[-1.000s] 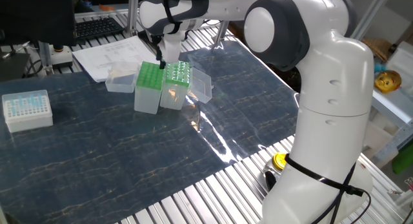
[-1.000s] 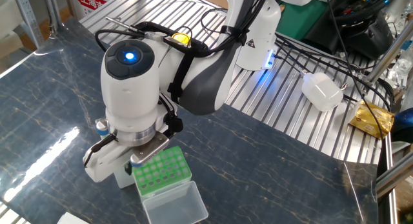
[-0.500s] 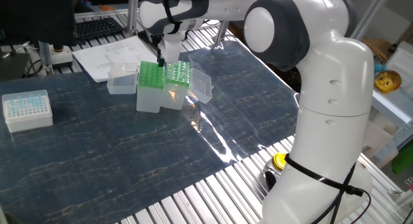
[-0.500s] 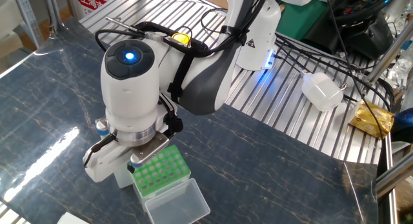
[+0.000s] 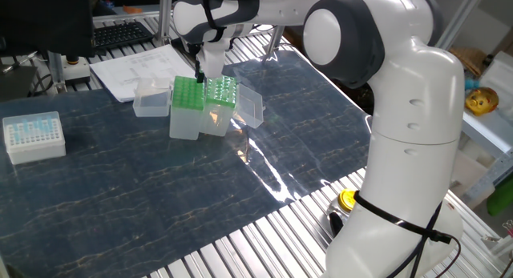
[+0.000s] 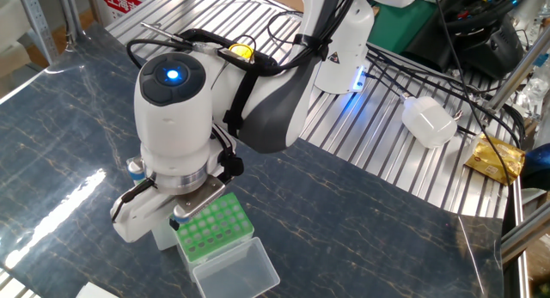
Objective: Transfer all large pipette tips from one holder to another
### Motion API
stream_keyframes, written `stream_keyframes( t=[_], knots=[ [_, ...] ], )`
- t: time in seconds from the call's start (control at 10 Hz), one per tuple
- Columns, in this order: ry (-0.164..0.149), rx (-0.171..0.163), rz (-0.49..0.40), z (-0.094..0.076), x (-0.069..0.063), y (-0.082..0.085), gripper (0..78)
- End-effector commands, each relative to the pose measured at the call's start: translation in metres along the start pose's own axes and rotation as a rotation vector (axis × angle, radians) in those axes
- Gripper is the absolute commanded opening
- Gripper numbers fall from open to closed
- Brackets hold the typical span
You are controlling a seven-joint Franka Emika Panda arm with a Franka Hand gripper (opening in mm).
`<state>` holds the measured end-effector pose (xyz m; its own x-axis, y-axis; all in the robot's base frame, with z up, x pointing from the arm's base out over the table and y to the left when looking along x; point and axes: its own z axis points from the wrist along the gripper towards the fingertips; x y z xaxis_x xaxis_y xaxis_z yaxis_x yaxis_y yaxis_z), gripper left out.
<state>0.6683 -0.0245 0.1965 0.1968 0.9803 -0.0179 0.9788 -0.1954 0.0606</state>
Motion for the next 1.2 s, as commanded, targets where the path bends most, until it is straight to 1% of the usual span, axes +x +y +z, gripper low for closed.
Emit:
stream_keyframes(
  t=[0.1, 0.3, 0.5, 0.7, 0.8, 0.9, 1.0, 1.1, 1.2],
  knots=[
    [-0.014, 0.022, -0.059, -0.046, 0.010, -0.001, 1.2],
    [-0.009, 0.022, -0.074, -0.054, 0.010, -0.002, 1.2],
    [-0.009, 0.022, -0.111, -0.063, 0.010, -0.003, 1.2],
    [-0.002, 0.016, -0.163, -0.078, 0.010, -0.005, 1.2],
    [0.008, 0.007, -0.177, -0.084, 0.009, -0.006, 1.2],
    [0.020, -0.002, -0.216, -0.095, 0.005, -0.008, 1.2],
    [0.021, -0.006, -0.228, -0.098, 0.004, -0.008, 1.2],
    [0.022, -0.023, -0.293, -0.113, 0.002, -0.012, 1.2],
    [0.021, -0.037, -0.330, -0.120, 0.002, -0.015, 1.2]
  ],
)
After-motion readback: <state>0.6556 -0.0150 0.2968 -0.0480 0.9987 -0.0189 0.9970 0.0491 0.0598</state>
